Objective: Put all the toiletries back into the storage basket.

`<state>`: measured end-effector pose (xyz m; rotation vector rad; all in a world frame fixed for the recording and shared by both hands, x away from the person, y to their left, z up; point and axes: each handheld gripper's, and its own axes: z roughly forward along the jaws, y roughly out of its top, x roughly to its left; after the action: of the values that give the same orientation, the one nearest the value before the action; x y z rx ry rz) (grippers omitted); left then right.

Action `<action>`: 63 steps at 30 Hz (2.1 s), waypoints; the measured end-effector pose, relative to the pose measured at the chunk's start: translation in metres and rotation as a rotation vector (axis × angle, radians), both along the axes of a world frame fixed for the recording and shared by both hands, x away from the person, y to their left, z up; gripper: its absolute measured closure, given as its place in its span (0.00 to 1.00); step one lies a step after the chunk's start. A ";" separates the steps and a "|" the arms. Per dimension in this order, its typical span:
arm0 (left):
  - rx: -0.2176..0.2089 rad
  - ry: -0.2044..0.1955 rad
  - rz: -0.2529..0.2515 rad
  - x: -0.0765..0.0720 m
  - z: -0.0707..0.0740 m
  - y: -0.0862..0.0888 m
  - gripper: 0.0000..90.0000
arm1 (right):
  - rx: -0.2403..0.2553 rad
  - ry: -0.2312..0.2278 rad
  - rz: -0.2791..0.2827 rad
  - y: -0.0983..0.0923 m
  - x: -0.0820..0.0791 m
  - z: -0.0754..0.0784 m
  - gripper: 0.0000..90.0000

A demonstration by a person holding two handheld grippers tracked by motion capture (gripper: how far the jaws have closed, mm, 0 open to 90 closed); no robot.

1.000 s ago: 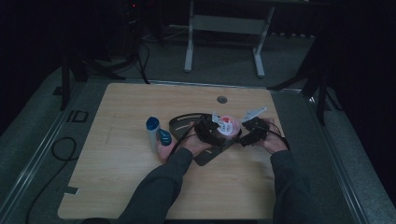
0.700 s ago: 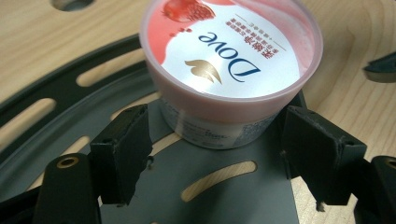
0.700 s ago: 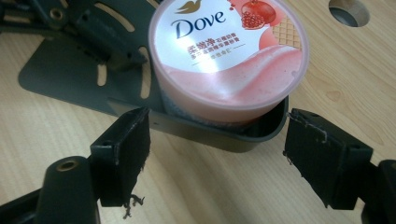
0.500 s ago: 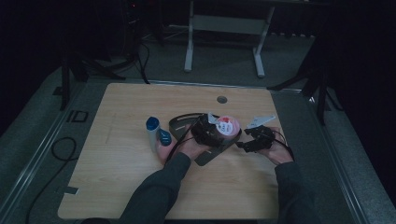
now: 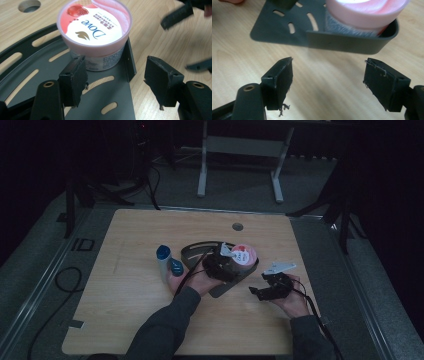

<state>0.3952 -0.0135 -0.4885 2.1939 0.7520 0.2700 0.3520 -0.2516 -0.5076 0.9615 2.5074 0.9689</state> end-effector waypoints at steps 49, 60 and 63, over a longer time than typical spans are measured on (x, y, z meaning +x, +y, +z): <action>0.032 -0.061 -0.084 -0.055 0.055 0.072 0.54 | 0.030 -0.027 -0.102 0.011 -0.035 -0.046 0.32; 0.025 -0.080 -0.037 -0.060 0.062 0.096 0.49 | 0.050 -0.028 -0.103 0.010 -0.035 -0.050 0.28; 0.026 -0.087 -0.034 -0.064 0.064 0.102 0.48 | 0.054 -0.031 -0.104 0.010 -0.035 -0.050 0.27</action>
<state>0.3309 0.0883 -0.4241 2.2025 0.6660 0.3570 0.3168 -0.2419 -0.5579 1.0731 2.3906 1.0166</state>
